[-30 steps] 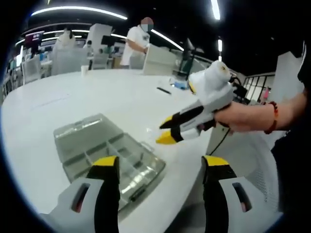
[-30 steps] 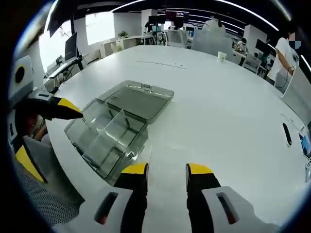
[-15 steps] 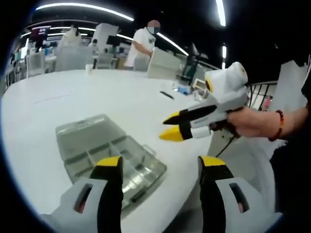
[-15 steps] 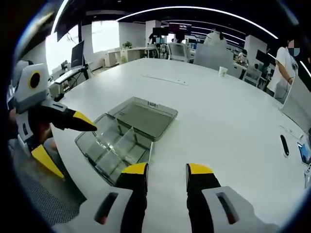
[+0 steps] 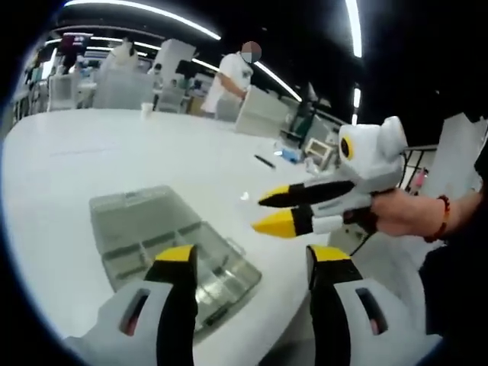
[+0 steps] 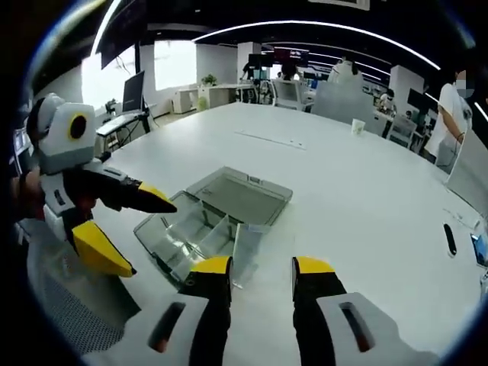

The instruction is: Insert the divider into the dual guide fixture by aligning both edges with the guide slots and pushing it downward to the bottom, including one-sided entry, uneven engagement, binding, and posture correction.

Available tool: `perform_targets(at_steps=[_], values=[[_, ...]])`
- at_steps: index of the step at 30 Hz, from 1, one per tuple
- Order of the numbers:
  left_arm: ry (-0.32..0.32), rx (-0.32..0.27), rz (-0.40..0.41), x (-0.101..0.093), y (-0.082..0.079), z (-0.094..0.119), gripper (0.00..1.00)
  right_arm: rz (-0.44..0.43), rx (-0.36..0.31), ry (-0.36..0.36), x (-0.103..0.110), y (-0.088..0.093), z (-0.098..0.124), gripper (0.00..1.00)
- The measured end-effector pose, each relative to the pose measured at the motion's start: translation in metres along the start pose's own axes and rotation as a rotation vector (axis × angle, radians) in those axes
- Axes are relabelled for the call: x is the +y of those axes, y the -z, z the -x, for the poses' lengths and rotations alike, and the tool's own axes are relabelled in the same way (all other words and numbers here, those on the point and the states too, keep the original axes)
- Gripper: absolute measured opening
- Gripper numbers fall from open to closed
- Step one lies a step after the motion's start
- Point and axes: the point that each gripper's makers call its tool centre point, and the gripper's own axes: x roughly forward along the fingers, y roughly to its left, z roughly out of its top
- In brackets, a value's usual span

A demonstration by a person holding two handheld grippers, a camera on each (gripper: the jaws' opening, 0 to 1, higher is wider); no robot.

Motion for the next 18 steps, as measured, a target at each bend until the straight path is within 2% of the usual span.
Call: perform_targets(at_steps=[9, 18], values=[[-0.021, -0.044, 0.059, 0.004, -0.006, 0.0, 0.5, 0.018, -0.042, -0.049, 0.014, -0.011, 0.003, 0.26], [-0.043, -0.076, 0.109, 0.002, -0.008, 0.001, 0.45, 0.008, -0.084, -0.064, 0.02, -0.015, 0.009, 0.26]])
